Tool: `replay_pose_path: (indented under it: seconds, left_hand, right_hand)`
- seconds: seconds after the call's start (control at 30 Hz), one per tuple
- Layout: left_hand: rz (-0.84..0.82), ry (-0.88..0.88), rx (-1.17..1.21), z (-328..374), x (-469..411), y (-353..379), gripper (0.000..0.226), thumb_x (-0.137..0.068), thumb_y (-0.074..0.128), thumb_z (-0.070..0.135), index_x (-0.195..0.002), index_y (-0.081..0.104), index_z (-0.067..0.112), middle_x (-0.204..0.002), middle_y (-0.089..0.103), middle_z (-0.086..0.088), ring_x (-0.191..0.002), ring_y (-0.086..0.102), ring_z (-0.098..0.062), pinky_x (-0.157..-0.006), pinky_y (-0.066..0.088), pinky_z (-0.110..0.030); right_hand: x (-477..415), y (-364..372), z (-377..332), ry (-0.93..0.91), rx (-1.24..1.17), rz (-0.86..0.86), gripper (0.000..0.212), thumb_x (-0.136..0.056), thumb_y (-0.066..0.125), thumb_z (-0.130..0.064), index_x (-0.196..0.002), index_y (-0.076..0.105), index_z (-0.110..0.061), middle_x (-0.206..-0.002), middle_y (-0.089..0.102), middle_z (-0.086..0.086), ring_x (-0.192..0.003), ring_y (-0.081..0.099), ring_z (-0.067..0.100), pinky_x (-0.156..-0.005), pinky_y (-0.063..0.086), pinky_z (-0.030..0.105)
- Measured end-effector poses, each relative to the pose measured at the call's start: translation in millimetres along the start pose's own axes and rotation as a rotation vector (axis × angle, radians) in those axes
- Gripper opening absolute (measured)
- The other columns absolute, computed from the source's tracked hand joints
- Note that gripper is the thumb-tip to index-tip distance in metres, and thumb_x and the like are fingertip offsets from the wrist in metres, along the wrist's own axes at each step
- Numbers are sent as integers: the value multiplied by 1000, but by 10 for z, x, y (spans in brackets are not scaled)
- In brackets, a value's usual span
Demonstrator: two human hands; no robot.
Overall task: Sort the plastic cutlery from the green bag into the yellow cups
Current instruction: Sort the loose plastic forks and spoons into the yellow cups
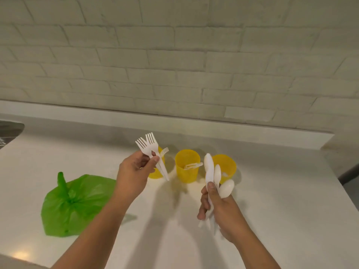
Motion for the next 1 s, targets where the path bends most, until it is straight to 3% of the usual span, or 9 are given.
replay_pose_path:
  seconds: [0.13,0.33,0.47,0.6,0.73,0.77,0.87,0.93,1.0]
  left_hand:
    - [108,75,-67,125,-266,-120,11,-95,73,15,-103,77,21,-82,77,-2,-70,74,-15,-74,60,-34]
    - [179,170,-340,135,-751,-181,6,-95,72,23,-97,73,18,-78,75,5,-72,72,-10,-73,57,-28]
    - [90,163,-507,-86,-939,-143,8,-94,70,21,-94,71,12,-78,76,0,-74,72,-17,-68,48,-25]
    - [-22,140,-659,-339,-1018,-99,12,-94,65,19,-90,63,8,-73,69,-7,-70,66,-28,-63,51,-35]
    - [-170,83,-755,-532,-994,-48,10,-91,67,20,-90,61,12,-83,72,-7,-82,68,-34,-66,48,-35]
    - [-220,25,-738,-541,-987,-38,12,-91,69,22,-98,64,14,-92,74,-6,-91,69,-33,-69,46,-32]
    - [-248,-155,-553,-383,-947,-67,53,-90,73,27,-139,56,18,-132,66,-3,-119,63,-25,-89,44,-26]
    - [-138,-72,-436,-130,-825,-73,58,-89,74,28,-143,52,22,-140,60,1,-128,58,-20,-100,45,-30]
    - [-85,56,-220,134,-621,-10,46,-92,72,25,-135,56,29,-133,63,9,-123,59,-12,-102,47,-32]
  right_hand:
    - [-146,258,20,45,-23,-9,42,-104,47,-42,-92,55,-4,-61,36,6,-41,30,19,-45,37,29]
    - [-273,383,-25,101,-103,22,32,-102,55,-39,-90,50,-10,-59,29,1,-41,22,12,-41,24,20]
    - [-278,402,-54,100,-86,48,30,-101,61,-31,-85,45,-12,-59,29,0,-43,21,11,-40,23,19]
    - [-295,422,-34,85,-83,73,30,-102,59,-34,-87,45,-12,-60,29,0,-43,21,11,-41,22,20]
    - [-340,481,9,85,-90,64,34,-103,54,-38,-85,44,-11,-64,34,2,-43,24,11,-43,23,21]
    - [-352,503,15,87,-107,55,33,-104,52,-38,-86,45,-11,-65,35,3,-43,25,12,-43,24,22]
    - [-360,589,-9,89,-191,-6,25,-106,49,-34,-96,50,-11,-69,38,4,-45,27,14,-45,26,24]
    - [-343,624,-47,80,-256,-66,20,-104,52,-30,-106,53,-11,-70,38,4,-46,30,15,-48,25,26]
    - [-323,633,-86,68,-314,-149,19,-103,53,-28,-110,54,-10,-72,38,6,-47,31,15,-48,25,27]
Point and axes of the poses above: each hand's wrist, its own x-axis away from the middle knuckle, its own y-axis out of the palm, z = x × y, the point moved 2 cm from there along -x, towards the middle knuckle
